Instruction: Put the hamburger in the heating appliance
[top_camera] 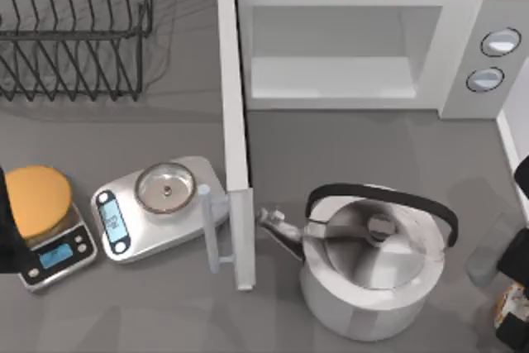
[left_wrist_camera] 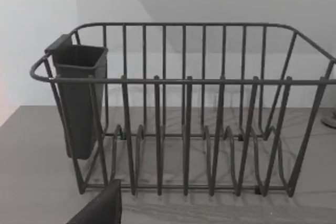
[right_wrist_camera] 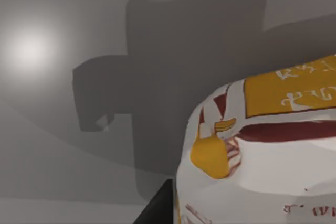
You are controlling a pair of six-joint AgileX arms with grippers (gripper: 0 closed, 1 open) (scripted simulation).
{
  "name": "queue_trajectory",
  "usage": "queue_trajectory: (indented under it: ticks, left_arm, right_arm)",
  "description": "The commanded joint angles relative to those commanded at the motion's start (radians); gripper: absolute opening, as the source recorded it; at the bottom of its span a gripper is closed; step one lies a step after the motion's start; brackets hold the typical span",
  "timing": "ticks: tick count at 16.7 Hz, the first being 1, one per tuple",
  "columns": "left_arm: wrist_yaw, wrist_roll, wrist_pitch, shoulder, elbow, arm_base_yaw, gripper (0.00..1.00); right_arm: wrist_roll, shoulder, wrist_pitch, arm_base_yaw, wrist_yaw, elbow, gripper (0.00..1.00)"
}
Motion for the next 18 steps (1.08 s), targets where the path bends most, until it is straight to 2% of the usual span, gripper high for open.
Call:
queue_trajectory:
  ticks: [10,18]
  left_arm:
    - [0.000,0.000,0.000,0.000,0.000,0.000,1.00]
    - [0.000,0.000,0.000,0.000,0.000,0.000,1.00]
  right_arm:
    - [0.000,0.000,0.000,0.000,0.000,0.000,0.02]
    - [0.000,0.000,0.000,0.000,0.000,0.000,0.00]
